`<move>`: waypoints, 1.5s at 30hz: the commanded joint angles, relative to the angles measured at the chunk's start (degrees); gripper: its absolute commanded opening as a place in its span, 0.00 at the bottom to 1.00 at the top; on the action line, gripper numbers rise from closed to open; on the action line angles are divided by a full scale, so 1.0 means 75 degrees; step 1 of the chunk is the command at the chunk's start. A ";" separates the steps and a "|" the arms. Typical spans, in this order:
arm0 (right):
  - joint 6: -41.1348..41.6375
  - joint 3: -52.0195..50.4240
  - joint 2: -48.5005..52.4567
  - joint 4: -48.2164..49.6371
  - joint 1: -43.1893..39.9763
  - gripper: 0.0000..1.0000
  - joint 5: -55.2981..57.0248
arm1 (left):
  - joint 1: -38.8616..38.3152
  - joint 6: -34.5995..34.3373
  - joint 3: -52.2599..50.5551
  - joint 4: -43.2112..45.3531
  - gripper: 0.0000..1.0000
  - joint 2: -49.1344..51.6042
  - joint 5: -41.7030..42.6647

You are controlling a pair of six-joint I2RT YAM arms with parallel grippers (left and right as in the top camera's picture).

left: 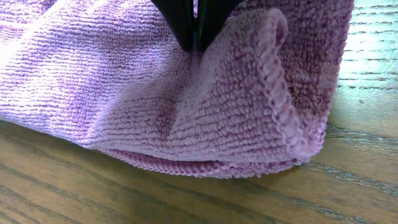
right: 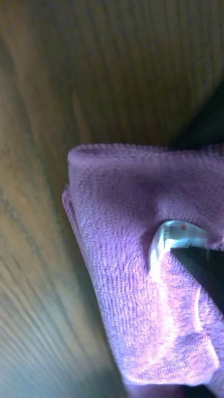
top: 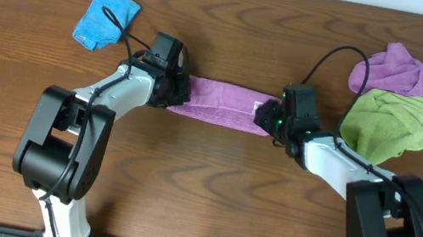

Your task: Fold the cloth

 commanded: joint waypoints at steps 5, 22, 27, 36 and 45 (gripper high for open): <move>-0.0933 0.0064 -0.0087 0.0749 0.0067 0.01 -0.0055 | 0.0058 0.0140 -0.0079 -0.0268 0.06 0.0149 -0.0425; -0.1172 0.0740 -0.1262 0.0787 0.1472 0.01 0.0411 | 0.0265 0.0099 0.0029 -0.0452 0.06 0.0149 -0.0361; -0.1463 0.1227 -0.1055 0.0804 0.2031 0.01 0.0918 | 0.0265 0.0079 0.0029 -0.0446 0.06 0.0149 -0.0280; -0.1466 0.2014 0.0152 0.0813 0.2498 0.01 0.0804 | 0.0280 0.0079 0.0038 -0.0434 0.06 0.0149 -0.0178; -0.1489 0.2046 0.0577 0.1198 0.2876 0.01 0.0807 | 0.0562 0.0085 0.0181 -0.0656 0.06 -0.0207 0.0697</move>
